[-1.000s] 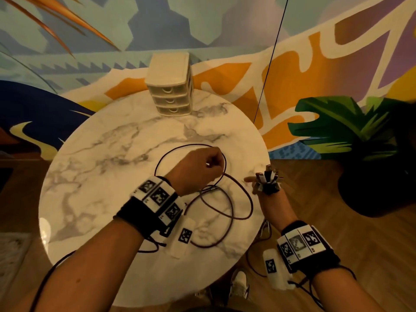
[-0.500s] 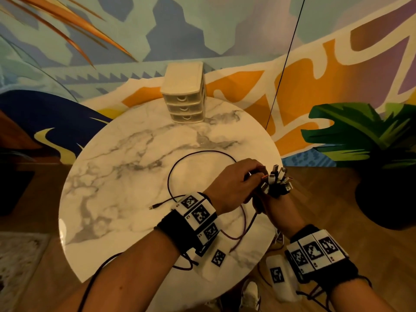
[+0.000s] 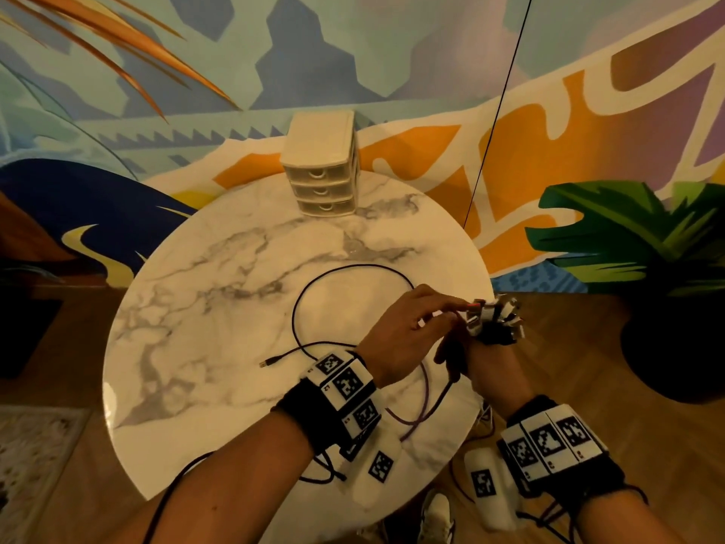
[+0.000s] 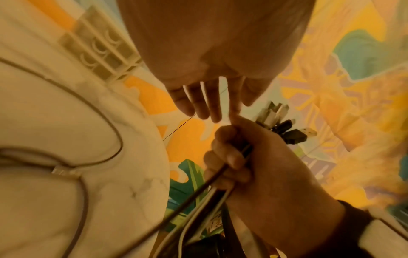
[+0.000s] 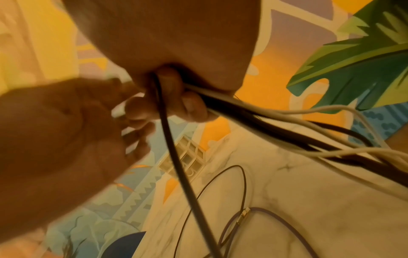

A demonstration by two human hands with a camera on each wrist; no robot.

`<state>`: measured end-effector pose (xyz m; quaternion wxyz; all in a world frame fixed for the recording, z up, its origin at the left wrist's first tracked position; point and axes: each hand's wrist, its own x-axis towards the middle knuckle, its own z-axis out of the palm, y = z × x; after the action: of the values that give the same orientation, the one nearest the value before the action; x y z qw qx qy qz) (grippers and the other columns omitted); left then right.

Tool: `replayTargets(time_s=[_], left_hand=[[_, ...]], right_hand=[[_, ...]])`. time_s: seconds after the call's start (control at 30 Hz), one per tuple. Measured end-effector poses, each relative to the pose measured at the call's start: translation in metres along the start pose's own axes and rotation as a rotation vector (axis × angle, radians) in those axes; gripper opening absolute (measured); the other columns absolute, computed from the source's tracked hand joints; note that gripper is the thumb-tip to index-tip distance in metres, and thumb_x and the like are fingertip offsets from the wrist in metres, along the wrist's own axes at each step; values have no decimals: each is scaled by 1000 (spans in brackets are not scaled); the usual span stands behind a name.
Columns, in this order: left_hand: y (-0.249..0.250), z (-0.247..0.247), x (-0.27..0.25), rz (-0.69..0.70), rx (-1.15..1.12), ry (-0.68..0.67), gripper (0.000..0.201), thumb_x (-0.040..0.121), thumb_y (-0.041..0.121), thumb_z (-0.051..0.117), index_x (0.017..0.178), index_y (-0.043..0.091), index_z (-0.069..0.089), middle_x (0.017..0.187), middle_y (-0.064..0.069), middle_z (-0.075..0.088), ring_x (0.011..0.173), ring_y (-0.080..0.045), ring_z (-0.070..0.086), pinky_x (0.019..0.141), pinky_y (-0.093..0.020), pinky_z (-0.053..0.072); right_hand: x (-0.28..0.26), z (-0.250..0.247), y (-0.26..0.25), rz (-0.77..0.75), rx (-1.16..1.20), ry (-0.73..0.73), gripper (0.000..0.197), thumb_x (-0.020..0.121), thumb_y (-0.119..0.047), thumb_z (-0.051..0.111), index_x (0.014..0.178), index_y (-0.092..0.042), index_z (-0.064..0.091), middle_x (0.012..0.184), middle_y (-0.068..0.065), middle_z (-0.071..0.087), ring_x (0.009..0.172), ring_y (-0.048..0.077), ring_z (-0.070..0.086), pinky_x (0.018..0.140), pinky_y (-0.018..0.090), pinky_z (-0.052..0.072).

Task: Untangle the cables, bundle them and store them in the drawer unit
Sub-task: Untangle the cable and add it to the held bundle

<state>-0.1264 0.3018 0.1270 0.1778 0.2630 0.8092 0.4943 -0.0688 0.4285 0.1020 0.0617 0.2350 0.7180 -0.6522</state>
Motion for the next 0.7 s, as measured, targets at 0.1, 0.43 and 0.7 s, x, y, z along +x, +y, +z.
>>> replayTargets(time_s=[0.1, 0.43, 0.7], left_hand=[[-20, 14, -14, -194, -69, -40, 30, 94, 27, 52, 124, 28, 52, 111, 7, 57, 89, -10, 58, 76, -25, 47], [-130, -16, -77, -424, 700, -393, 32, 98, 32, 39, 120, 16, 57, 127, -7, 56, 115, -27, 53, 93, -31, 41], [-56, -49, -12, -442, 890, 6, 38, 99, 41, 30, 107, 18, 58, 105, -11, 63, 96, -34, 60, 71, -35, 42]], right_hand=[[9, -4, 4, -65, 146, 108, 53, 98, -36, 41, 67, 0, 64, 57, 6, 61, 51, 10, 53, 54, 17, 40], [23, -31, 6, 62, 670, 356, 48, 97, -43, 42, 55, -20, 35, 41, -8, 29, 37, 10, 24, 45, 28, 20], [9, 2, 5, -101, -18, 56, 35, 96, -33, 48, 65, -16, 53, 43, -6, 49, 44, 5, 41, 47, 18, 36]])
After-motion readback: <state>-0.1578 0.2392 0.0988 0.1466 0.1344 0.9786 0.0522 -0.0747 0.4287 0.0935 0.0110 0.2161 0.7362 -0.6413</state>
